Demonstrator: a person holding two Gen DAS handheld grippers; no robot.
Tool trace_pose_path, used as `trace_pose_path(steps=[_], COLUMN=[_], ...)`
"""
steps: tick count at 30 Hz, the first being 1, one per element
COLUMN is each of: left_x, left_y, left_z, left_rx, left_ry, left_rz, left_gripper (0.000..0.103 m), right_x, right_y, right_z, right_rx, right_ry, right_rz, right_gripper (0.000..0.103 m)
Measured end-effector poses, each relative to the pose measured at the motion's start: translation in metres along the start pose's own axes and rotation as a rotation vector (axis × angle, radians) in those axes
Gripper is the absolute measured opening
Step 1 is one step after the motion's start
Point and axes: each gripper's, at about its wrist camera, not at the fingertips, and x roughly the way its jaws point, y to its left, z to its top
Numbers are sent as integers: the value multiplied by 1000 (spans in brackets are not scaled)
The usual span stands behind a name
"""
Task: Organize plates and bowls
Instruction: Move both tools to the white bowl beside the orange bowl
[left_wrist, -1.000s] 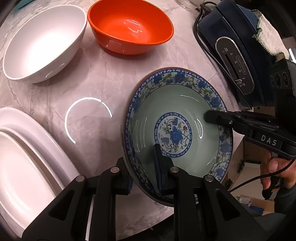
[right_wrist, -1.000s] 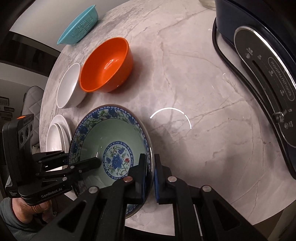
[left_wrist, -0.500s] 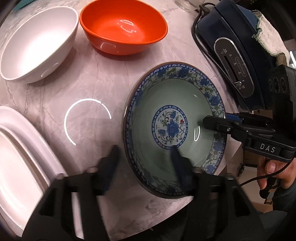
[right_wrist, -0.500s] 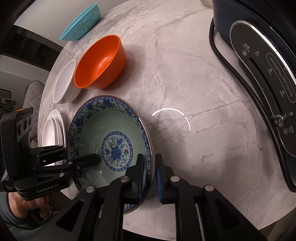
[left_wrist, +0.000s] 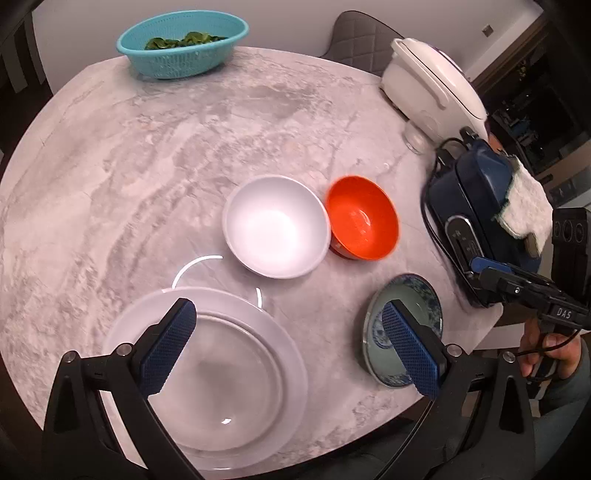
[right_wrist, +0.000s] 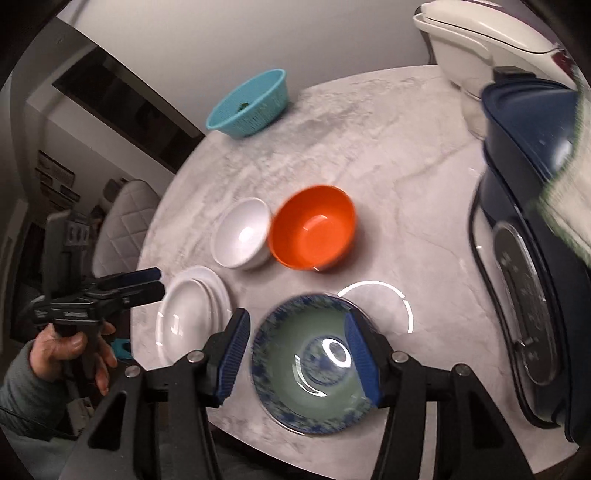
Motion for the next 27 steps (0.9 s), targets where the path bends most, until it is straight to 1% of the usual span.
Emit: trace_pose_path(steps=[1,3,5,7,9,12,15,17,20,24,27], left_x=[-2,-3,3,16,30,63,83,94,105,117,124], left_y=[11,35,55,68,74,71,72,72,71,71,72], left_z=[11,33,52,66,77,84,91,95,101,107,109], left_rx=[-8,-24,-3,27,77,155,218,257,301,340,366], left_ry=[16,42,58,85,115,165,207,225,246,267,276], left_rz=[5,19,-9,-20,-26,-39,-48,-66,-119,-133,-136], left_gripper=[102,102,102,100,100,100,100,100,100,100,99], right_x=[5,22,39,57,74,106,127,135,142,152,162], right_y=[6,12,22,38,50,59,59,57,55,47,47], right_z=[10,32,51,65,66,60,50,48,47,46,47], right_rx=[18,92,149,147,184,235,295,336,374,437,456], right_ry=[-3,23,22,45,82,157,195,200,184,174,173], right_rz=[20,65,98,105,92,58,15,-12,-47,-65,-84], right_gripper=[57,56,52,38,34,28,28,28,28,31,32])
